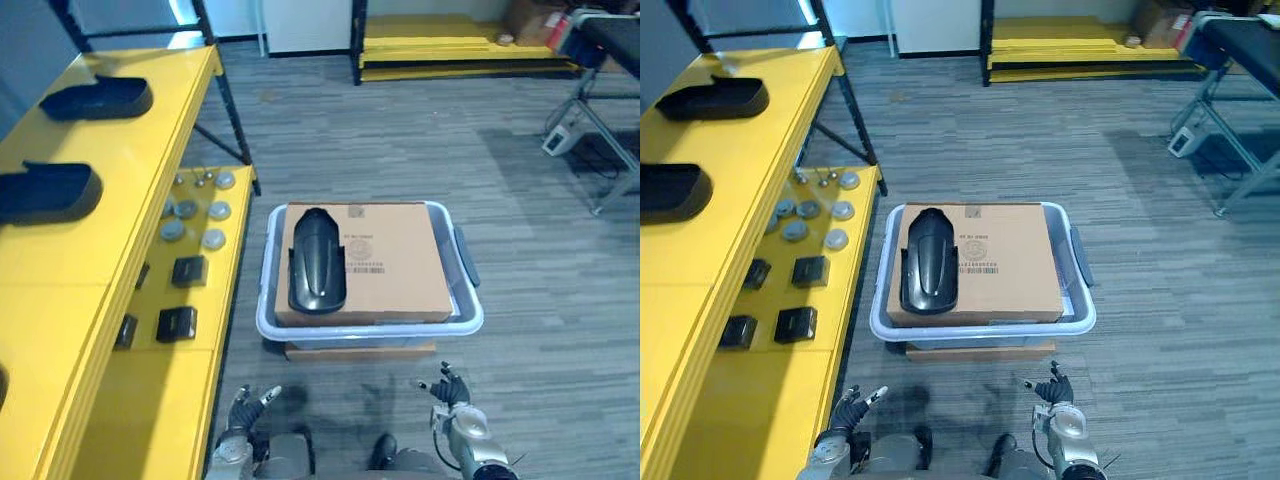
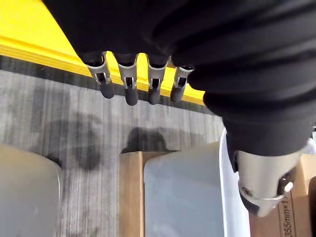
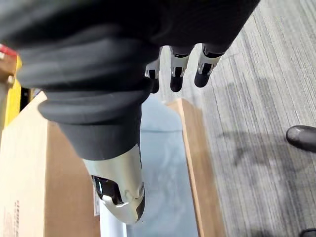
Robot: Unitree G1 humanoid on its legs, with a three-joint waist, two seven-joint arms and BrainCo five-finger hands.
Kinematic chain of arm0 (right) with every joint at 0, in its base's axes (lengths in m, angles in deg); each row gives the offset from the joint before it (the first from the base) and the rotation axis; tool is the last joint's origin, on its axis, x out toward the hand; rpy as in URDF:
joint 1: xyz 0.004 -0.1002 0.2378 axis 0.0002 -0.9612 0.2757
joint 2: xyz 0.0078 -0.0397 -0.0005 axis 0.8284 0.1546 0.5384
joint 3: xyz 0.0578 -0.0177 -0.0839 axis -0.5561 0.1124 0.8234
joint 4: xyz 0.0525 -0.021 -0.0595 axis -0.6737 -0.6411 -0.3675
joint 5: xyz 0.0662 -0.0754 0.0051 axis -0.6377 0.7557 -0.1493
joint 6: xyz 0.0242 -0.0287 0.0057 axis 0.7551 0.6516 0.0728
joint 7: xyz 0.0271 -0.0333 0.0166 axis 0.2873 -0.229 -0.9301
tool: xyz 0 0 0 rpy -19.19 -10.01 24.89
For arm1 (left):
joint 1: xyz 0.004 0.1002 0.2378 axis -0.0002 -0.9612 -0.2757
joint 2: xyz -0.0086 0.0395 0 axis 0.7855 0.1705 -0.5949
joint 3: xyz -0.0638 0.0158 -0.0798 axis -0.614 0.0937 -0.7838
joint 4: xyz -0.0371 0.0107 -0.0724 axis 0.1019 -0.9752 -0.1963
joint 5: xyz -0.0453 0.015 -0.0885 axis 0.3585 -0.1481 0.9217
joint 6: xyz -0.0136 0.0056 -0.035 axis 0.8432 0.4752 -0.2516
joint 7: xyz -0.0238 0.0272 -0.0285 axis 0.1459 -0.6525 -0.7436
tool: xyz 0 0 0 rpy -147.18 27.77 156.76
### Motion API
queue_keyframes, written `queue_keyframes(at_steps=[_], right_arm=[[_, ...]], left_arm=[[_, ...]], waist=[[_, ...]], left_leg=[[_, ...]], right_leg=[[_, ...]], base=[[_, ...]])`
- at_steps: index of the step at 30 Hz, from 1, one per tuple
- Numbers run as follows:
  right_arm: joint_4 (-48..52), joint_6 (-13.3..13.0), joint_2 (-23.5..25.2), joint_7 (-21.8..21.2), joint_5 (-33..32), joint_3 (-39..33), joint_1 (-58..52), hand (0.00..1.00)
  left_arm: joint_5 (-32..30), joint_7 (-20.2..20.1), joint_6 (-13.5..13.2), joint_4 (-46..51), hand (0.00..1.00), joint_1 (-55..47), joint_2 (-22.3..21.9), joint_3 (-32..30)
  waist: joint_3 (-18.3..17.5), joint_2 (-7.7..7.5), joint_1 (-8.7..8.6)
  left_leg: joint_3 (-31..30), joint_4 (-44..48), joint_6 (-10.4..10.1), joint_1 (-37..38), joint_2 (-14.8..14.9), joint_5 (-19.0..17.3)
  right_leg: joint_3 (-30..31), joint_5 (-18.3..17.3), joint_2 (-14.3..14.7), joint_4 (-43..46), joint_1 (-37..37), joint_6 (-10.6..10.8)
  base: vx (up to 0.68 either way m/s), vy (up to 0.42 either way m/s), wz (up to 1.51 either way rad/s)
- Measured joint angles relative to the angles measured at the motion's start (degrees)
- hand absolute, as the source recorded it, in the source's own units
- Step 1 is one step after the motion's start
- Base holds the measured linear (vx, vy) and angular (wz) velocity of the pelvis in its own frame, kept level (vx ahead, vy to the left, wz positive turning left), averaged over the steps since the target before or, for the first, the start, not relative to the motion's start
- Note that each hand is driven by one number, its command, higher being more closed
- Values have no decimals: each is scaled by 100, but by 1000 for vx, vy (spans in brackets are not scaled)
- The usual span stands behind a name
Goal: Walk over and take plastic housings, then place them on the shelf
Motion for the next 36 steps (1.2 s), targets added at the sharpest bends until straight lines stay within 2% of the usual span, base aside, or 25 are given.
queue_keyframes(at_steps=[6,9,13,15,18,21,23,27,32,36], right_arm=[[23,-18,61,76,-214,-327,63,0],[237,-20,64,137,-217,-656,61,0],[701,-35,-5,346,-213,-1473,4,0],[775,-35,-59,419,-216,-1765,20,0],[1398,-31,-154,661,-272,-2032,-8,0],[2288,-82,-282,859,-247,-2010,69,0],[2701,-105,-284,903,-177,-1929,168,0],[3617,-207,-321,903,164,-1299,372,0],[4068,-220,-312,839,857,-404,687,0],[3772,-53,-192,841,1458,-47,1139,0]], left_arm=[[36,12,3,0,0,-115,89,-27],[108,22,3,3,0,-229,85,-63],[119,46,0,8,0,-382,83,-319],[117,45,0,8,0,-394,80,-412],[116,47,-4,9,0,-440,75,-503],[118,48,-37,18,0,-487,80,-525],[120,49,-56,24,0,-492,68,-564],[121,36,-72,21,0,-500,71,-562],[123,18,-85,40,0,-498,70,-556],[120,19,-130,132,0,-492,60,-479]], waist=[[-66,-166,34],[-79,-189,34],[-142,-287,31],[-172,-338,34],[-222,-426,-29],[-252,-469,-106],[-259,-482,-97],[-262,-486,-101],[-260,-483,-90],[-209,-446,53]], left_leg=[[-66,-325,145,223,-193,101],[-30,-540,199,301,-203,184],[26,-867,277,447,-291,312],[25,-929,300,456,-317,326],[-8,-1049,338,461,-414,445],[-119,-1215,400,464,-495,569],[-132,-1264,395,451,-506,617],[-210,-1423,416,443,-577,739],[-265,-1440,420,377,-583,794],[-299,-1422,456,225,-602,828]], right_leg=[[7,132,-54,-424,278,173],[45,277,-49,-636,323,182],[155,469,-82,-936,419,229],[155,515,-95,-1002,427,247],[141,552,-184,-1013,408,304],[127,588,-246,-1045,385,331],[132,658,-246,-1092,370,325],[148,710,-254,-1119,301,343],[137,748,-242,-1157,259,344],[109,781,-239,-1184,142,322]], base=[[66,49,7],[31,27,-5],[20,59,-7],[-4,56,2],[-26,70,9],[-54,52,16],[-78,28,4],[-86,26,1],[-54,10,5],[0,8,4]])
